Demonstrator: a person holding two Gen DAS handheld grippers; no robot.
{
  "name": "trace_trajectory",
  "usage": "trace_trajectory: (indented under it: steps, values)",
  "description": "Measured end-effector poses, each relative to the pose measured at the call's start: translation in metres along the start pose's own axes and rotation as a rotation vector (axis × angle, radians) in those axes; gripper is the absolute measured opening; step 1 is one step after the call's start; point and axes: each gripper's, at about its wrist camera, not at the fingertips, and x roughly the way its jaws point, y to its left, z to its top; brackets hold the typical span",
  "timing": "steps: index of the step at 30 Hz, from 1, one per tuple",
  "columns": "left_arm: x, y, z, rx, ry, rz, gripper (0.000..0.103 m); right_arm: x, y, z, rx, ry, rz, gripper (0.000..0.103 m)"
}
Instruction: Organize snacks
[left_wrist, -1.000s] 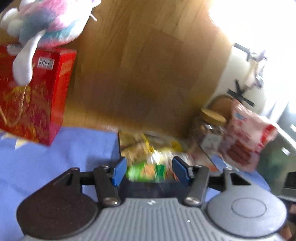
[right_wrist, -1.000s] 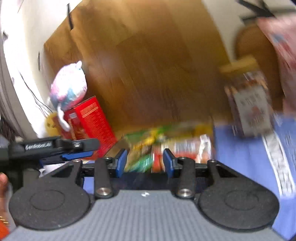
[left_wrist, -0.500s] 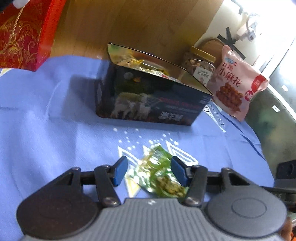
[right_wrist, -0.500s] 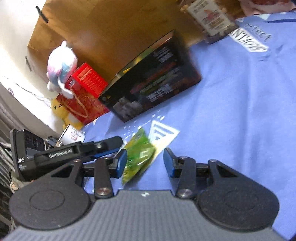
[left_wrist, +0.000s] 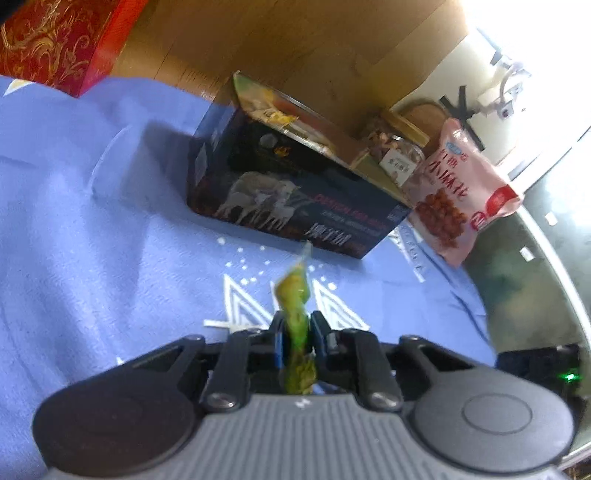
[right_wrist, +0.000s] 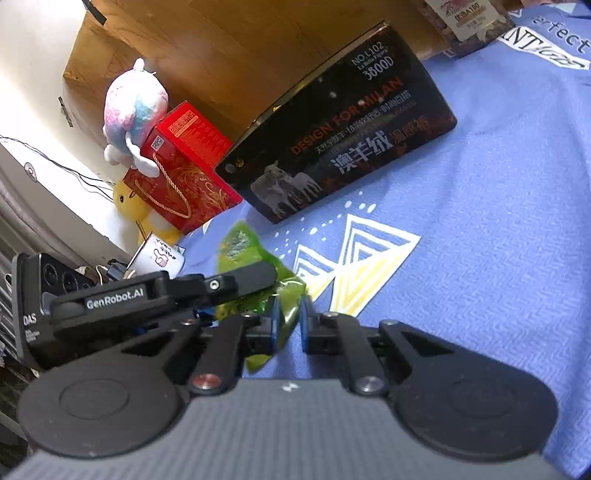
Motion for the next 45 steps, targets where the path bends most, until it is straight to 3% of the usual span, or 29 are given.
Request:
trace_trajectory:
  steps: [4, 5, 6, 8, 10, 11, 12, 13, 18, 22, 24, 25, 27, 28, 35, 40, 45]
  values:
    - [-0.008, -0.005, 0.011, -0.028, -0.028, -0.061, 0.014, -0.011, -0.003, 0.004, 0.030, -0.059, 0.064, 0.015]
    - [-0.011, -0.004, 0.015, -0.046, -0.036, -0.084, 0.014, -0.014, -0.006, 0.006, 0.045, -0.070, 0.079, 0.024]
    - [-0.014, -0.004, 0.019, -0.059, -0.048, -0.110, 0.014, -0.017, -0.009, 0.008, 0.065, -0.076, 0.100, 0.040]
    - [-0.019, -0.005, 0.028, -0.081, -0.072, -0.167, 0.014, -0.020, -0.016, 0.012, 0.120, -0.072, 0.169, 0.058]
    - [-0.020, -0.011, 0.038, -0.081, -0.090, -0.205, 0.014, -0.020, -0.019, 0.016, 0.176, -0.061, 0.251, 0.058]
    - [-0.017, -0.014, 0.043, -0.075, -0.088, -0.218, 0.014, -0.019, -0.019, 0.019, 0.194, -0.053, 0.295, 0.053]
    - [-0.013, -0.019, 0.048, -0.070, -0.082, -0.230, 0.015, -0.018, -0.017, 0.025, 0.202, -0.053, 0.339, 0.035]
    - [-0.009, -0.025, 0.054, -0.059, -0.083, -0.233, 0.015, -0.017, -0.012, 0.032, 0.190, -0.056, 0.355, 0.025]
    - [0.012, -0.050, 0.099, 0.039, -0.141, -0.106, 0.022, -0.020, 0.016, 0.079, 0.012, -0.153, 0.215, 0.020]
    - [0.040, -0.060, 0.126, 0.102, -0.179, 0.036, 0.031, -0.007, 0.027, 0.117, -0.122, -0.171, 0.083, 0.020]
    - [0.055, -0.064, 0.133, 0.136, -0.192, 0.113, 0.058, 0.005, 0.027, 0.129, -0.181, -0.179, -0.003, 0.022]
    - [0.062, -0.065, 0.135, 0.147, -0.195, 0.153, 0.065, 0.012, 0.026, 0.135, -0.226, -0.187, -0.086, 0.022]
    - [0.072, -0.066, 0.133, 0.166, -0.178, 0.227, 0.068, 0.020, 0.022, 0.139, -0.287, -0.193, -0.226, 0.036]
    - [0.072, -0.065, 0.131, 0.173, -0.176, 0.228, 0.068, 0.016, 0.019, 0.138, -0.297, -0.225, -0.254, 0.036]
    - [0.041, -0.062, 0.105, 0.200, -0.226, 0.267, 0.068, -0.034, 0.005, 0.108, -0.220, -0.359, -0.202, 0.038]
    - [0.013, -0.083, 0.075, 0.276, -0.269, 0.291, 0.068, -0.062, 0.001, 0.068, -0.165, -0.387, -0.180, 0.039]
    - [0.003, -0.106, 0.027, 0.363, -0.250, 0.322, 0.068, -0.078, -0.001, 0.034, -0.131, -0.368, -0.201, 0.040]
